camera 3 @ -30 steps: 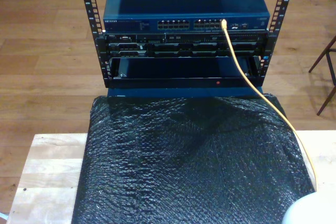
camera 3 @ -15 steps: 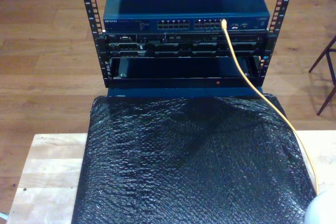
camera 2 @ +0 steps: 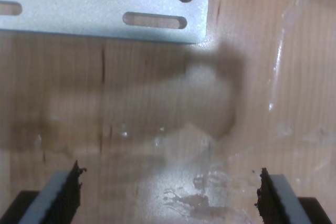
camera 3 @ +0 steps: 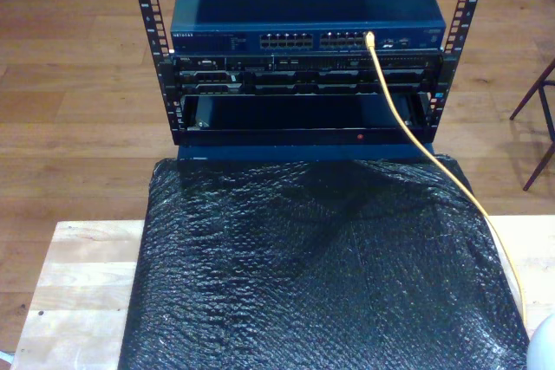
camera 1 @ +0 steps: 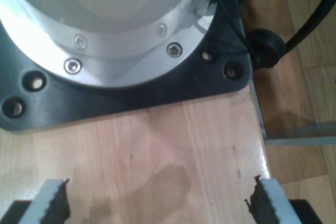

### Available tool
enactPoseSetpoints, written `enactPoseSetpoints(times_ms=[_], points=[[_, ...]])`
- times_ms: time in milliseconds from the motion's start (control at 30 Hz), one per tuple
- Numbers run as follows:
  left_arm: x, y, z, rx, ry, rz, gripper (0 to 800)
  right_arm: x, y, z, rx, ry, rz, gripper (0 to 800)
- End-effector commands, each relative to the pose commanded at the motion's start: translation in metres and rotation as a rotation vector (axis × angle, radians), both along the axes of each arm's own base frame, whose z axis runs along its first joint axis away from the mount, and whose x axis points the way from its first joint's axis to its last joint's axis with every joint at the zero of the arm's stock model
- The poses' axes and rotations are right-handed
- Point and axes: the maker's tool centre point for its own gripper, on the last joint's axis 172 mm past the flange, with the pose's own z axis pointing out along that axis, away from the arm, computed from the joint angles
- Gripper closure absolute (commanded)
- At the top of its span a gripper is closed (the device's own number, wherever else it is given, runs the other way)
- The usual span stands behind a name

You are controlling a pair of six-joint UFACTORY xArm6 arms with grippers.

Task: Grab the cable and plug it in

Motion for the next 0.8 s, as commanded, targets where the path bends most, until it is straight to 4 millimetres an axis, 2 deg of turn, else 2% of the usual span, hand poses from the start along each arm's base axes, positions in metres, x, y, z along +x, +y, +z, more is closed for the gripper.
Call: enactPoseSetpoints(times_ms=[800], points=[[0.0000,0.0000,0.0000,0.000,0.000,0.000,0,-0.0008,-0.0037,-0.0015,-0.023,0.003,-0.003,0]])
